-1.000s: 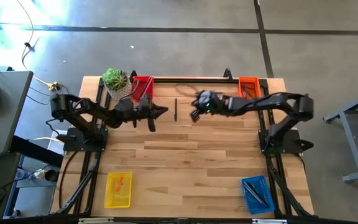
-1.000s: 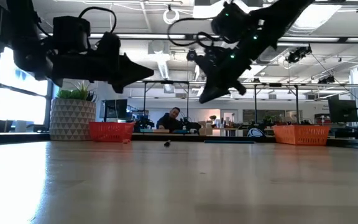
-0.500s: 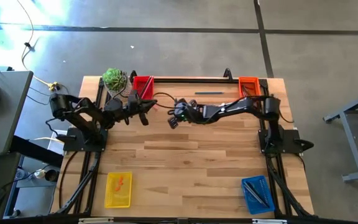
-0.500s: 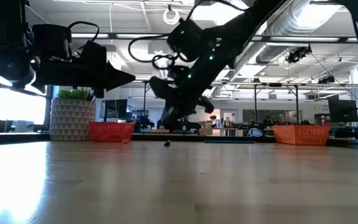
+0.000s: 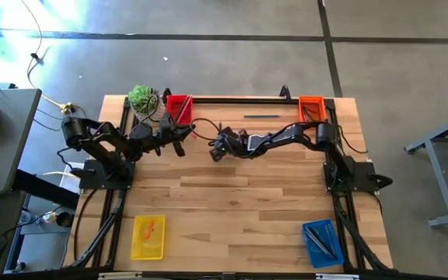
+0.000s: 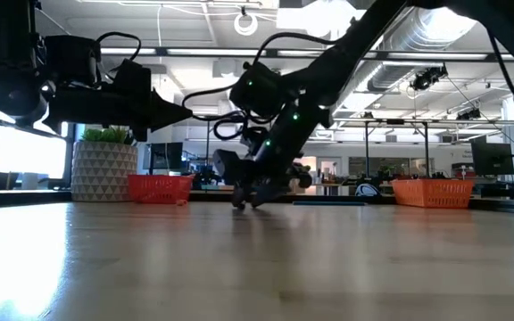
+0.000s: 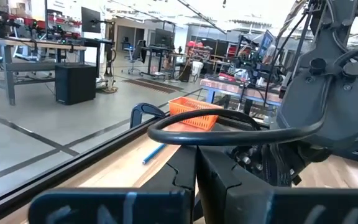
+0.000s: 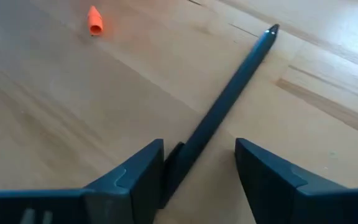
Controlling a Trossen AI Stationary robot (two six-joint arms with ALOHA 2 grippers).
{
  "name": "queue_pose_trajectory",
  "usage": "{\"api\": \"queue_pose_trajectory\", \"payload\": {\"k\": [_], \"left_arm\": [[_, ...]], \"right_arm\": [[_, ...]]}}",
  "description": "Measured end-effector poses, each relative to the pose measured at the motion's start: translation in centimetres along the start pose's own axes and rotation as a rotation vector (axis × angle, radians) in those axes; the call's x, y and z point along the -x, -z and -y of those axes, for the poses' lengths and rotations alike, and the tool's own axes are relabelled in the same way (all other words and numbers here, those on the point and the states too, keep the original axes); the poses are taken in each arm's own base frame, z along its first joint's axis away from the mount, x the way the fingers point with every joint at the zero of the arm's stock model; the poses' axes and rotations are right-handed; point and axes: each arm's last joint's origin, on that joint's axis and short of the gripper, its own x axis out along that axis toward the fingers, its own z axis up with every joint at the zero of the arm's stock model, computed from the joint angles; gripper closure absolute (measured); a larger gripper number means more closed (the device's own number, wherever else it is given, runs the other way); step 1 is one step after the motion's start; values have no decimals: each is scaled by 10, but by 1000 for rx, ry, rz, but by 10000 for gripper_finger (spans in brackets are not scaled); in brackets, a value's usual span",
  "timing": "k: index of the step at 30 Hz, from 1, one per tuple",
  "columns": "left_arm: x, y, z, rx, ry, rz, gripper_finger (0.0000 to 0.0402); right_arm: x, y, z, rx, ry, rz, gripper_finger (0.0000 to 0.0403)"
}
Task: Sort crayons/erasers/pens/pencils in bins
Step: Put the black pen into the blue bin
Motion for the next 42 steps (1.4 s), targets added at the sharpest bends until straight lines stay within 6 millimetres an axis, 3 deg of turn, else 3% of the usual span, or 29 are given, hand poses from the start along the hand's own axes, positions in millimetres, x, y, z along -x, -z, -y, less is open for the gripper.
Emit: {"api": "queue_pose_trajectory", "payload": {"k": [5, 14, 24, 32, 42], "left_arm": [[0, 0, 0, 0, 0, -1, 401], [0, 0, 0, 3, 9, -6, 401], [0, 1, 1, 9, 34, -13, 401], [0, 2, 1, 10, 33, -21, 401], [0, 2, 1, 2, 33, -22, 401]], "right_arm": [[-3, 5, 3, 46, 23, -45, 269], [12, -5, 15, 131, -15, -165, 363], [38, -16, 34, 182, 49, -273, 368], [75, -29, 28, 226, 12, -248, 368], [152, -34, 28, 262, -3, -288, 368]]}}
